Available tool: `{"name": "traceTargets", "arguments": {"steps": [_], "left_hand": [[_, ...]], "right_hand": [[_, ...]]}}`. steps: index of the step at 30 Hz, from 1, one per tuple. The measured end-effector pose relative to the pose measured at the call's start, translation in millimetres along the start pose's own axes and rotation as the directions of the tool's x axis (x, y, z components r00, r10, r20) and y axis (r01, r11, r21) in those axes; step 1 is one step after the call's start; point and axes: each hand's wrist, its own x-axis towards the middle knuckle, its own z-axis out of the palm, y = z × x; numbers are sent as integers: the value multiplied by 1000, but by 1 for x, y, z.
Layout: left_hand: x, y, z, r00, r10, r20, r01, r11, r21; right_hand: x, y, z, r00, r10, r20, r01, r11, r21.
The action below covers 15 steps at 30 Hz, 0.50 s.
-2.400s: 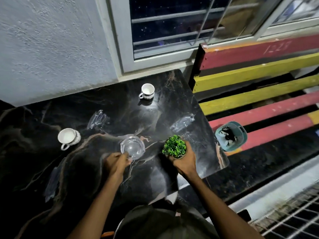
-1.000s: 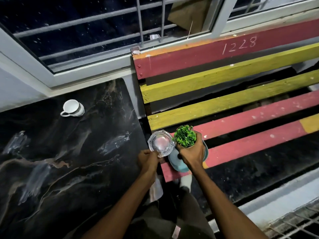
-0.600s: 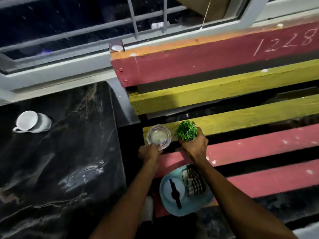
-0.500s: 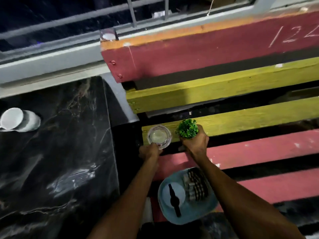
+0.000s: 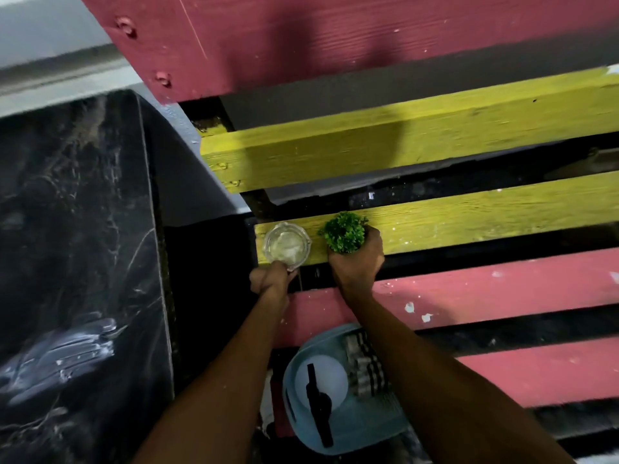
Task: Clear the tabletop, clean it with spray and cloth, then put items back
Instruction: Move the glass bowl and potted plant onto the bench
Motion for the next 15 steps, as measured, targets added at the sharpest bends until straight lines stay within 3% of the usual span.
{"name": "traceTargets", "arguments": {"steps": [5, 11, 15], "left_hand": [[9, 1, 0, 999, -34, 15, 34, 999, 22], [-14, 17, -33, 993, 61, 101, -99, 899, 426], [-70, 48, -66, 958, 176, 226, -279, 750, 600]], "right_hand": [[-4, -1, 2, 998, 17, 62, -17, 1000, 2], [-22, -10, -36, 962, 110, 249, -87, 991, -99], [-55, -42, -78, 954, 162, 252, -119, 977, -176]]}}
